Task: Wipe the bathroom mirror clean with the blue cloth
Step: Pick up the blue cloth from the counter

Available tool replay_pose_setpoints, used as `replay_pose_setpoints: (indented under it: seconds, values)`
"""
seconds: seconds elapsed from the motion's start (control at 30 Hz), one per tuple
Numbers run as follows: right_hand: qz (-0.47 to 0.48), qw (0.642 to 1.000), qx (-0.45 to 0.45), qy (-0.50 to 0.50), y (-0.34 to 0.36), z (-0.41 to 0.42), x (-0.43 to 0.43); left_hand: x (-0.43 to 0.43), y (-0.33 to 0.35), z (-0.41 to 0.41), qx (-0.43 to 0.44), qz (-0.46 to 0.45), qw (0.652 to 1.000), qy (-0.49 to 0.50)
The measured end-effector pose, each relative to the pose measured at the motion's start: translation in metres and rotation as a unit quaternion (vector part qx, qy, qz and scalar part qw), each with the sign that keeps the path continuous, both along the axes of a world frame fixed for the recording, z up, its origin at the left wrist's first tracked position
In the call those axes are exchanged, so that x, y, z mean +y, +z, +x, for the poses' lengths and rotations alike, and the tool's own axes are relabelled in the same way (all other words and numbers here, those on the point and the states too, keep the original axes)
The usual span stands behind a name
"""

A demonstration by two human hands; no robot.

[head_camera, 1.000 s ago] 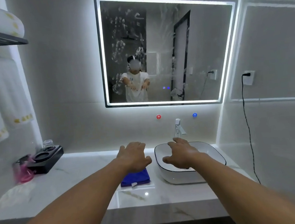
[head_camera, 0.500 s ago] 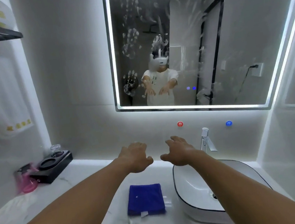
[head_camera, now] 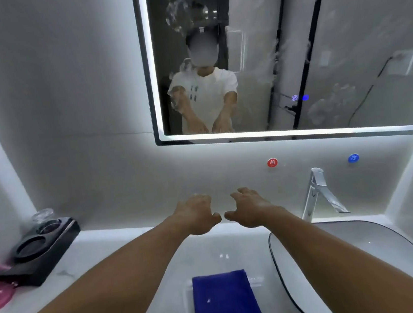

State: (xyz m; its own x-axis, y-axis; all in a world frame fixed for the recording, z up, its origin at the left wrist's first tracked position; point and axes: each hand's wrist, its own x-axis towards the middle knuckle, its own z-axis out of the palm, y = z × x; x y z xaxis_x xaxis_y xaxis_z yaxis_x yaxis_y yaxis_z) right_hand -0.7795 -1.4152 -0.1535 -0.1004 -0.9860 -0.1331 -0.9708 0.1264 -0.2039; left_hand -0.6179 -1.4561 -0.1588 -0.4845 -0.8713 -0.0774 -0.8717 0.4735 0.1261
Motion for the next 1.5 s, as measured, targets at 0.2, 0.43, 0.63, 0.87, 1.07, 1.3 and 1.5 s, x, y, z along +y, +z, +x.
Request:
replay_pose_setpoints:
  seconds: [0.2, 0.43, 0.63, 0.87, 1.07, 1.3, 1.5]
  values:
    - [0.062, 0.997, -0.015, -0.034, -0.053, 0.007, -0.038, -0.054, -0.052, -0.007, 0.016, 0.083, 0.996, -0.036]
    - [0.157, 0.985, -0.049, -0.047, -0.128, -0.012, -0.063, -0.072, -0.132, -0.012, 0.013, 0.218, 0.975, -0.038]
    - [0.232, 0.969, -0.081, 0.014, -0.2, -0.027, -0.076, -0.071, -0.198, -0.014, -0.03, 0.295, 0.955, -0.012]
    - [0.294, 0.951, -0.049, 0.076, -0.261, -0.037, -0.079, -0.067, -0.246, -0.021, -0.102, 0.298, 0.949, -0.014]
    - [0.265, 0.957, -0.032, 0.115, -0.274, -0.038, -0.082, -0.068, -0.258, -0.021, -0.13, 0.264, 0.955, -0.016]
    - [0.272, 0.948, 0.025, 0.162, -0.259, -0.036, -0.078, -0.071, -0.253, -0.015, -0.141, 0.319, 0.936, -0.049]
    - [0.196, 0.97, 0.018, 0.144, -0.214, -0.026, -0.096, -0.101, -0.205, 0.003, -0.114, 0.358, 0.923, -0.088]
